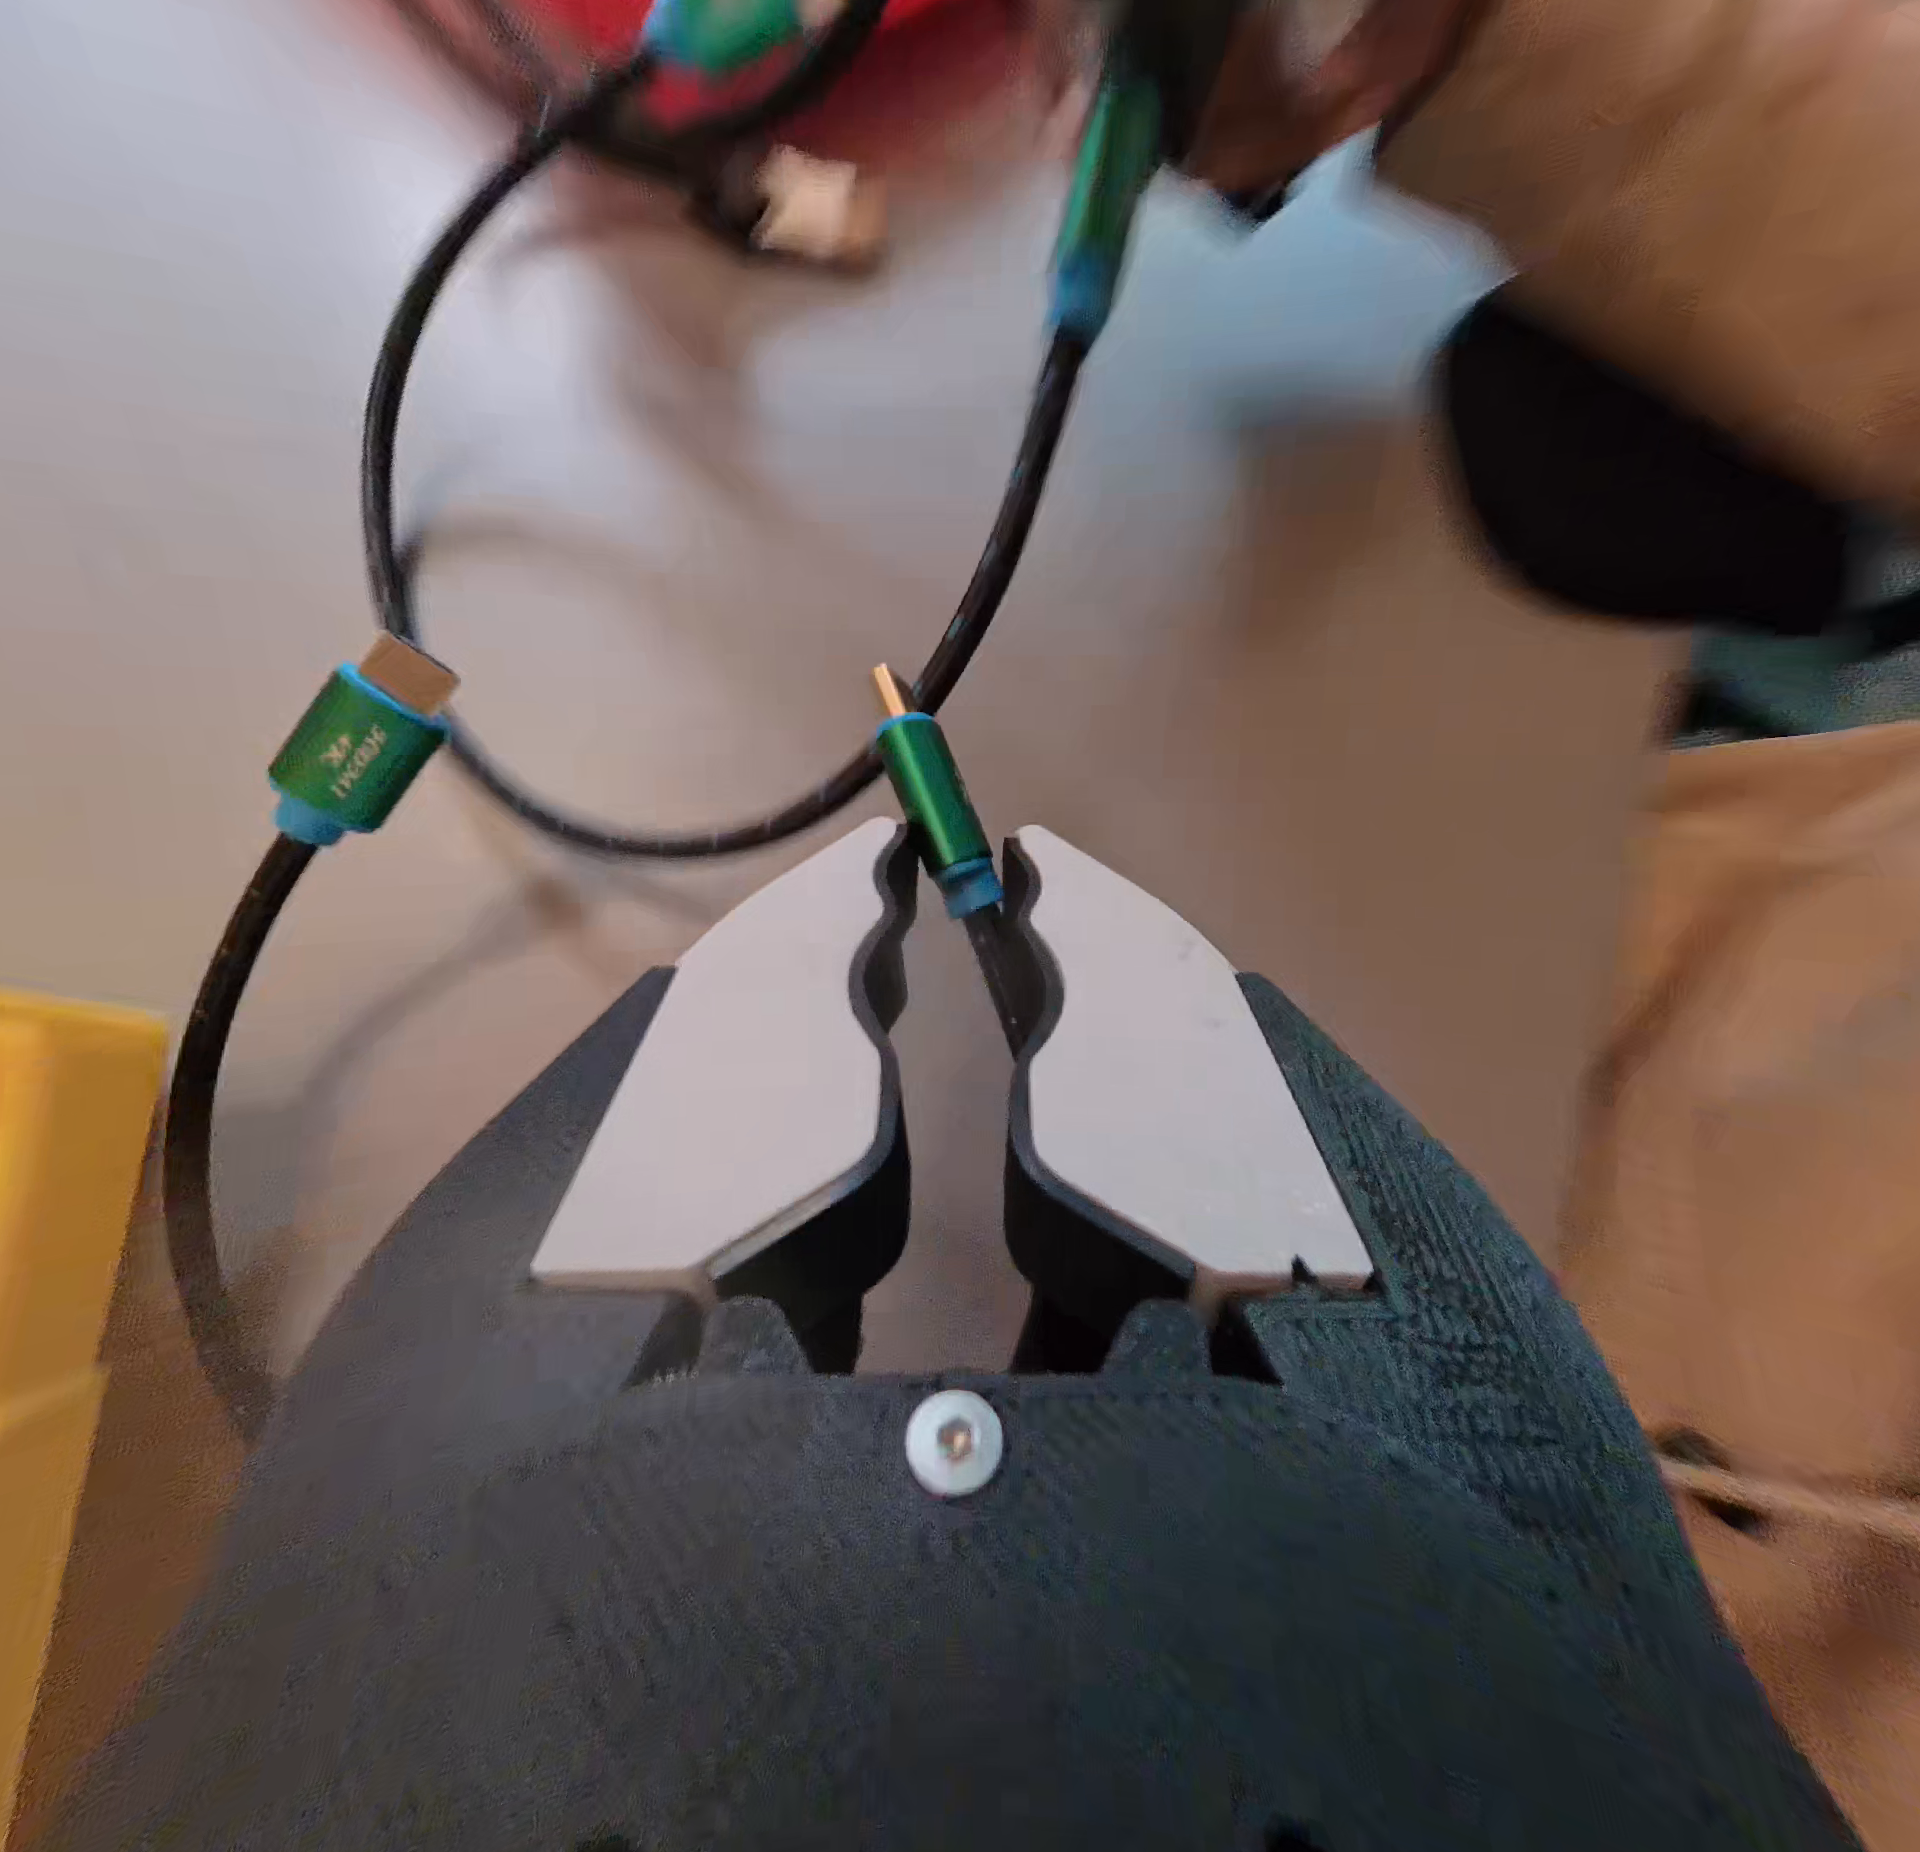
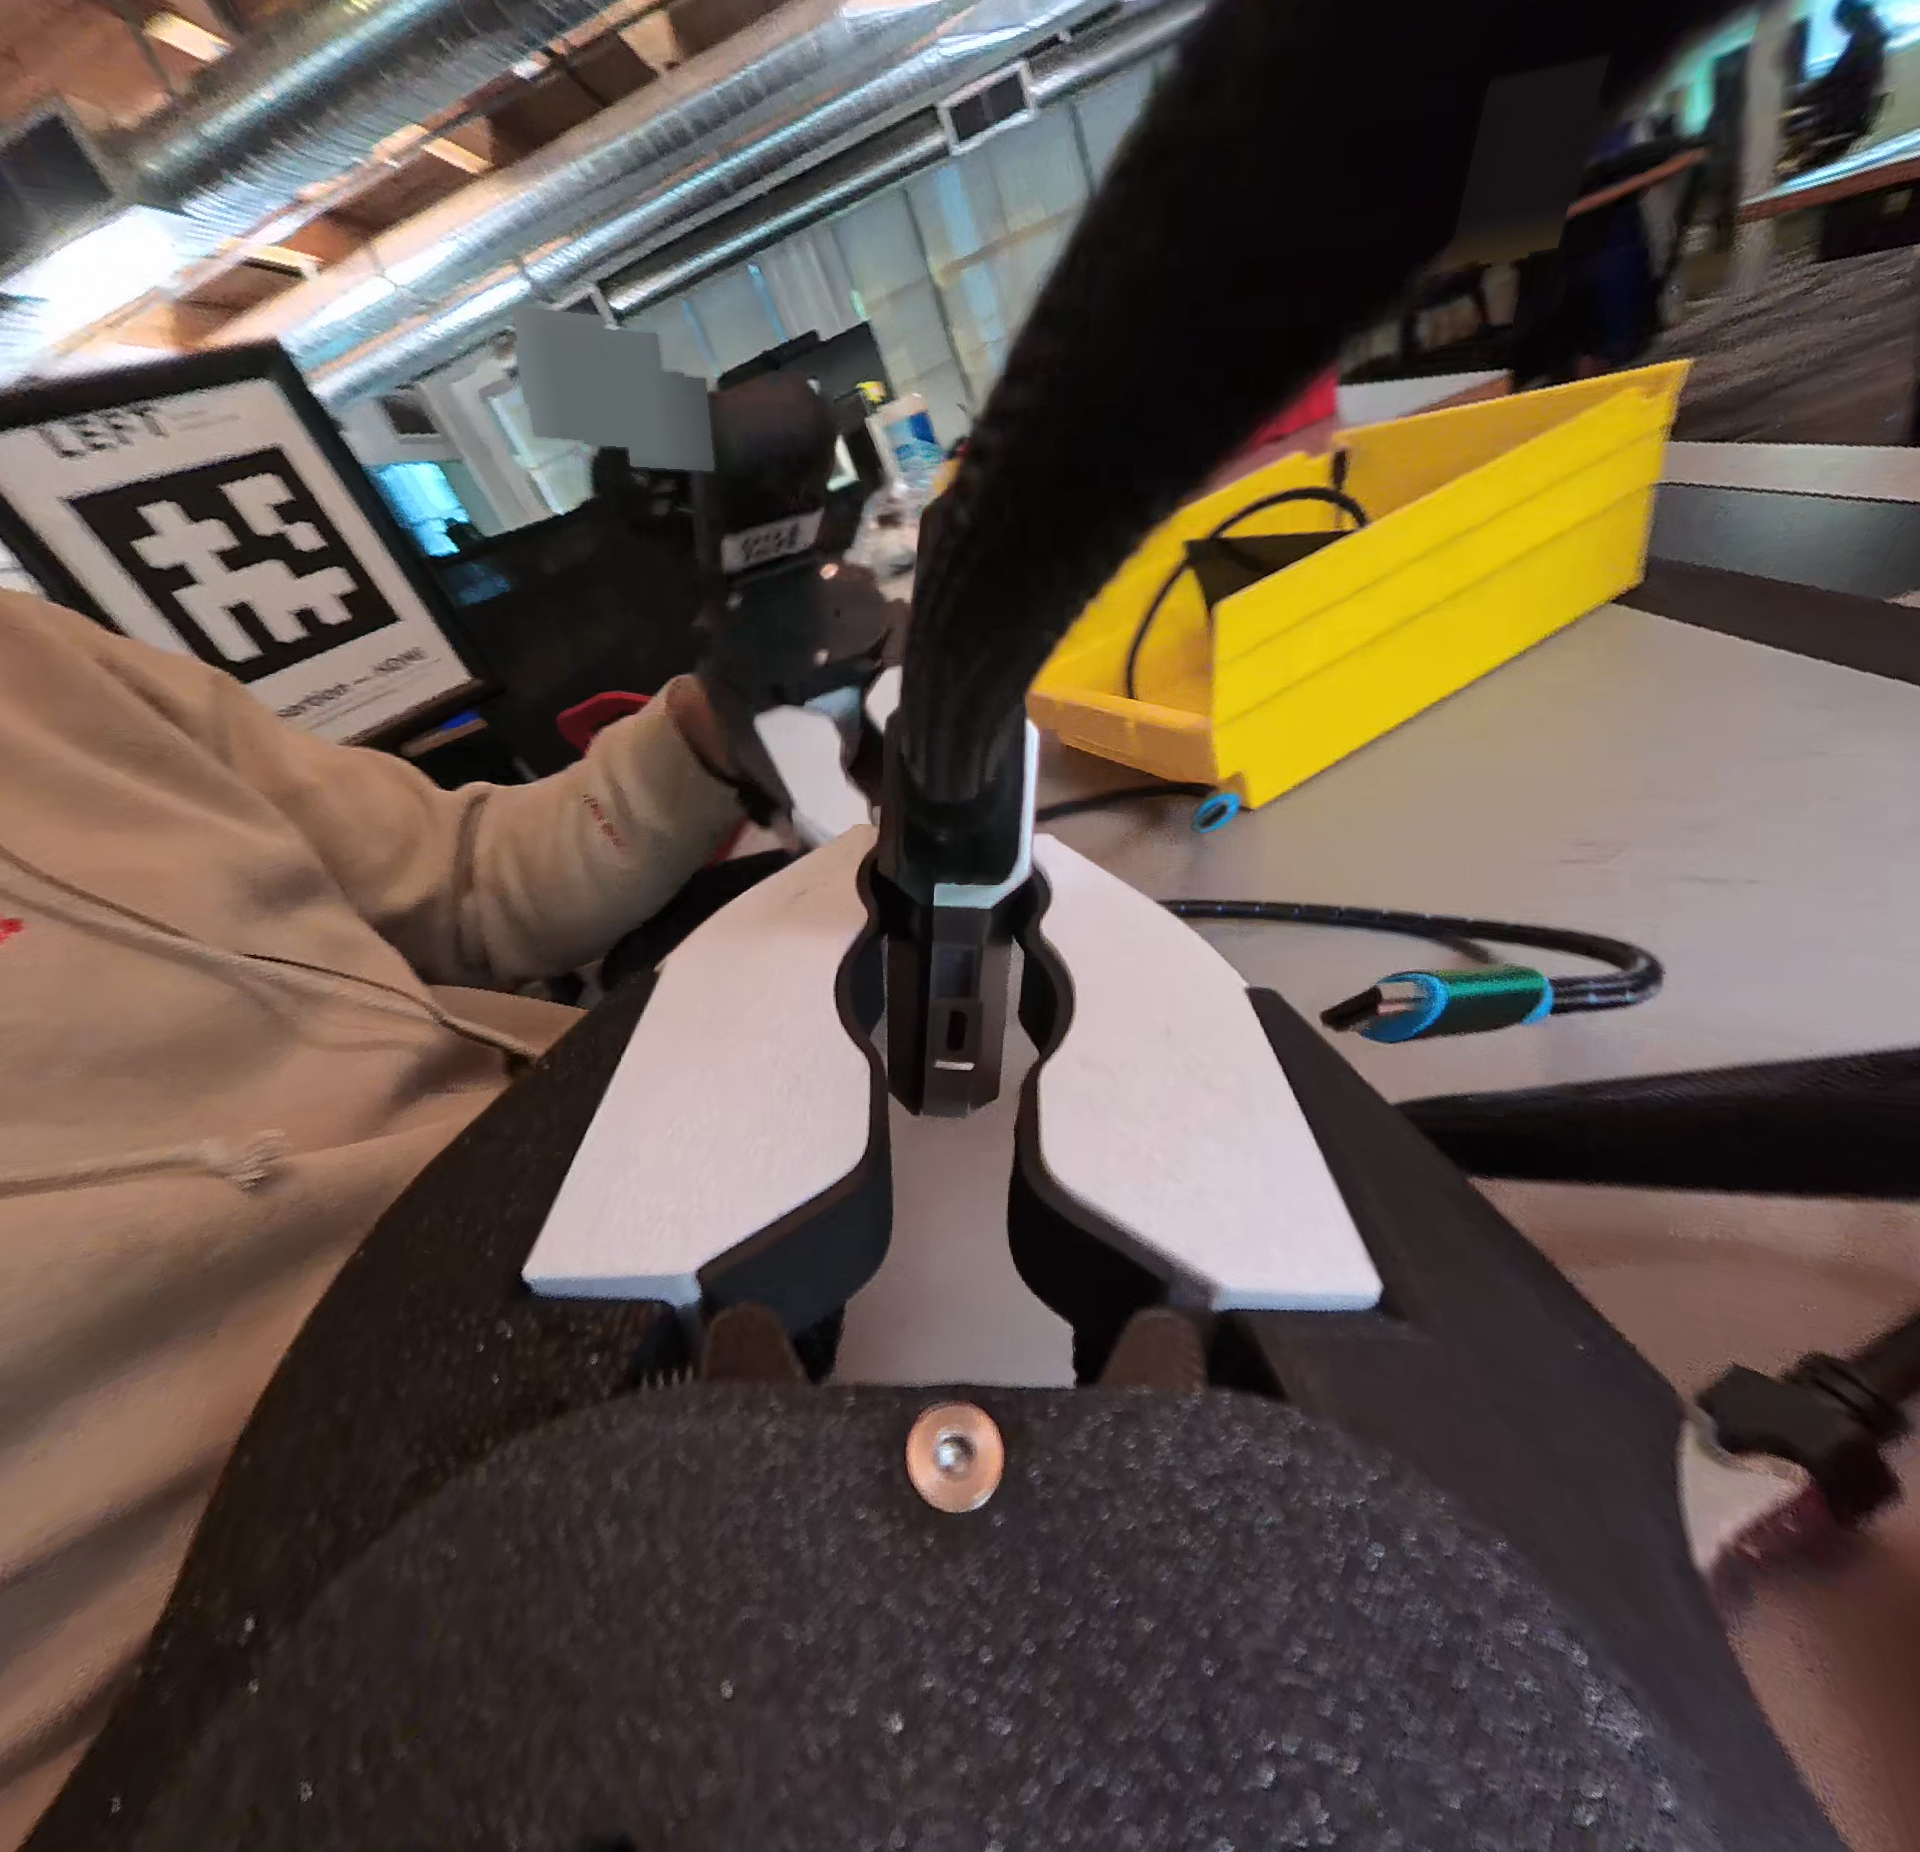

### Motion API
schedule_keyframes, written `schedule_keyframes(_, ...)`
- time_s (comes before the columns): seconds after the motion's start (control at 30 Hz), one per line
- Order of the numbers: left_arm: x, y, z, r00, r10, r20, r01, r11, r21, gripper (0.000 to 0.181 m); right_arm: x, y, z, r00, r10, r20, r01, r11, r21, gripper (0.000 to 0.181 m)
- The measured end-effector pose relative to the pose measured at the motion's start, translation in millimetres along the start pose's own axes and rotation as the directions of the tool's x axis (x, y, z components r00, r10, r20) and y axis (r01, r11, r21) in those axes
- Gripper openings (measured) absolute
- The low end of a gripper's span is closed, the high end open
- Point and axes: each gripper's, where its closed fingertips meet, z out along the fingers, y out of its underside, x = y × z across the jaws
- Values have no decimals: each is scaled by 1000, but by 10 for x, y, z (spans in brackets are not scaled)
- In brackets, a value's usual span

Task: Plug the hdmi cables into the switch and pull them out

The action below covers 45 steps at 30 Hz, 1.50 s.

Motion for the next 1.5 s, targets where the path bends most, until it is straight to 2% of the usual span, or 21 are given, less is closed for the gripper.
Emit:
schedule_keyframes(0.03, 108, -154, -130, 997, 6, -81, -1, 998, 61, 15, -58, -17, 2, 999, 17, 39, -17, 1000, 7, 21)
schedule_keyframes(0.1, 230, -425, -359, 985, 35, -172, -10, 989, 145, 13, -169, -35, 7, 992, 51, 119, -53, 998, 14, 21)
schedule_keyframes(0.17, 291, -601, -465, 974, 89, -207, -55, 985, 166, 13, -257, -30, 14, 978, 88, 190, -92, 996, 11, 21)
schedule_keyframes(0.3, 353, -781, -323, 949, 124, -291, -78, 983, 165, 13, -309, -49, 35, 953, 150, 263, -166, 985, 42, 21)
schedule_keyframes(0.43, 319, -698, -41, 932, 126, -341, -81, 987, 142, 13, -274, 10, 63, 943, 196, 268, -211, 977, 27, 21)
schedule_keyframes(0.57, 314, -633, 62, 926, 110, -361, -57, 986, 154, 12, -257, 143, 151, 946, 210, 248, -208, 977, -35, 21)
schedule_keyframes(0.77, 268, -627, 27, 935, 122, -334, -51, 976, 211, 12, -193, 219, 224, 961, 198, 195, -192, 980, -48, 23)
schedule_keyframes(0.87, 254, -604, 63, 942, 133, -309, -70, 976, 204, 12, -144, 206, 245, 966, 194, 171, -192, 981, -24, 34)
schedule_keyframes(1.0, 224, -593, 95, 951, 129, -282, -73, 977, 199, 12, -93, 185, 254, 979, 153, 132, -155, 988, 4, 25)
schedule_keyframes(1.2, 184, -600, 89, 960, 139, -244, -86, 973, 214, 12, -94, 156, 279, 989, 106, 101, -108, 994, 15, 23)
schedule_keyframes(1.5, 163, -626, 35, 956, 114, -271, -48, 970, 240, 12, -103, 175, 299, 986, 129, 104, -130, 992, 3, 22)
